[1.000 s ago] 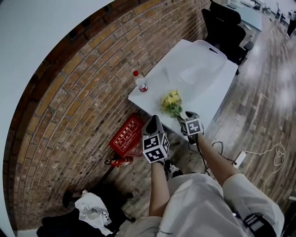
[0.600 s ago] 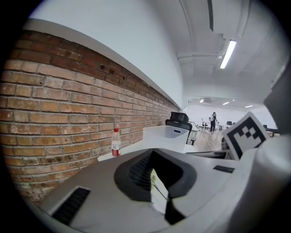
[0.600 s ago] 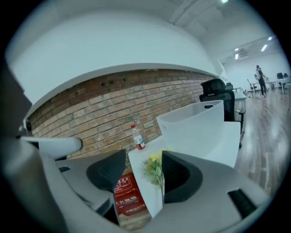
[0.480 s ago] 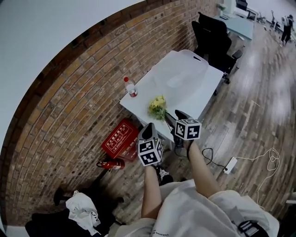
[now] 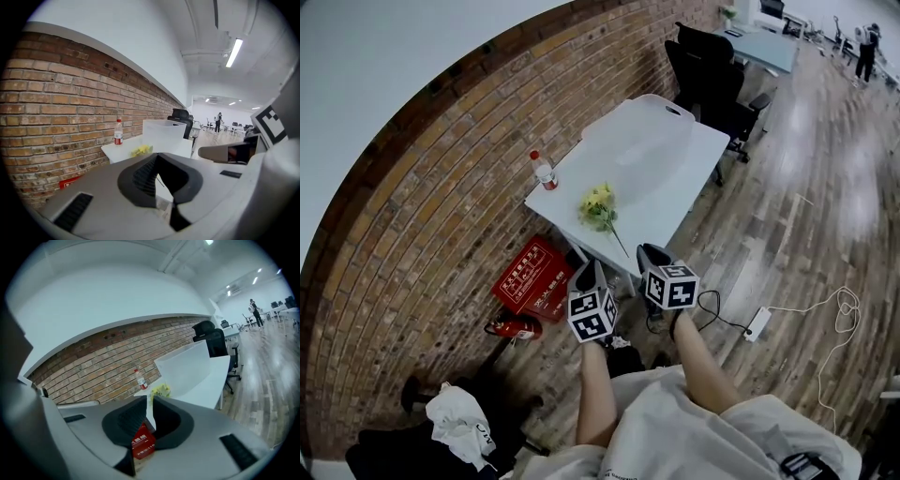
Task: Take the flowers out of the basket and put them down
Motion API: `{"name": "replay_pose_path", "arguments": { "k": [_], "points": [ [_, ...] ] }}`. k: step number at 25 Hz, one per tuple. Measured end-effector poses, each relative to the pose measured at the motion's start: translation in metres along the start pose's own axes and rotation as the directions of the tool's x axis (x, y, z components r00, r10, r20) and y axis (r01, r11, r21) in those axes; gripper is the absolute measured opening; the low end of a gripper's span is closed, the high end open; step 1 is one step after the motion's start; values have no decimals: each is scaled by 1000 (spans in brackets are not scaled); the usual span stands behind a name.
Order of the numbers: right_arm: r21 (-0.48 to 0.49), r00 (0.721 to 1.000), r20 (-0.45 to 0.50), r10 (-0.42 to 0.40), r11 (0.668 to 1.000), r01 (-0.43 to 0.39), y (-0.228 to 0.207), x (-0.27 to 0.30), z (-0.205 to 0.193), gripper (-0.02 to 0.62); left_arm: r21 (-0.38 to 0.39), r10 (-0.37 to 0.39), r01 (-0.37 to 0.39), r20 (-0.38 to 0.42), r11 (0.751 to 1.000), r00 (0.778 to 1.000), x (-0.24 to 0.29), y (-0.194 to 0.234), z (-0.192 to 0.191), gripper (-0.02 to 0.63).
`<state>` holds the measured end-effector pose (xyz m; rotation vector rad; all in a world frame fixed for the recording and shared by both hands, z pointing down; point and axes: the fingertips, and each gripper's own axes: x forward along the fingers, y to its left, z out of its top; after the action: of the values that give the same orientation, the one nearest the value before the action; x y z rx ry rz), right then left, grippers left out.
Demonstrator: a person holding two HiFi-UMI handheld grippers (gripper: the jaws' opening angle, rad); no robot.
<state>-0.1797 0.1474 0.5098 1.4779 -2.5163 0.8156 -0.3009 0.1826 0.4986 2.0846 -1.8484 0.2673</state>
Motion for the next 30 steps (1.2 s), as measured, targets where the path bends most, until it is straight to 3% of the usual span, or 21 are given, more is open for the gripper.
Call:
{"name": "replay_pose_path", "arguments": {
  "k": [7, 15, 17, 19, 21, 26, 30],
  "points": [
    [-45, 997, -55, -51, 998, 49, -19, -21, -17, -3, 54, -45, 48, -59, 997, 997, -8, -26, -24, 25],
    [-63, 998, -26, -65, 996, 64, -24, -20, -16, 11, 59, -50, 52, -48, 997, 998, -2, -32, -23, 25],
    [-123, 995, -50, -84, 989, 78, -27, -15, -20, 11, 74, -60, 64, -52, 995, 997, 1, -40, -22, 25],
    [-197, 990, -93, -102, 977, 83, -27, -10, -24, 11, 142, -84, 92, -61, 986, 995, 0, -48, -16, 25],
    [-197, 990, -110, -90, 978, 67, -23, -7, -21, 9, 210, -101, 108, -47, 972, 994, -1, -50, -3, 25],
    [-161, 994, -107, -39, 987, 21, -10, 1, -15, 9, 150, -87, 91, -32, 984, 996, 1, -34, 8, 25],
    [-160, 994, -107, -20, 987, 3, -8, 5, -12, 9, 207, -96, 112, -86, 972, 992, 6, -35, -7, 25]
  ]
}}
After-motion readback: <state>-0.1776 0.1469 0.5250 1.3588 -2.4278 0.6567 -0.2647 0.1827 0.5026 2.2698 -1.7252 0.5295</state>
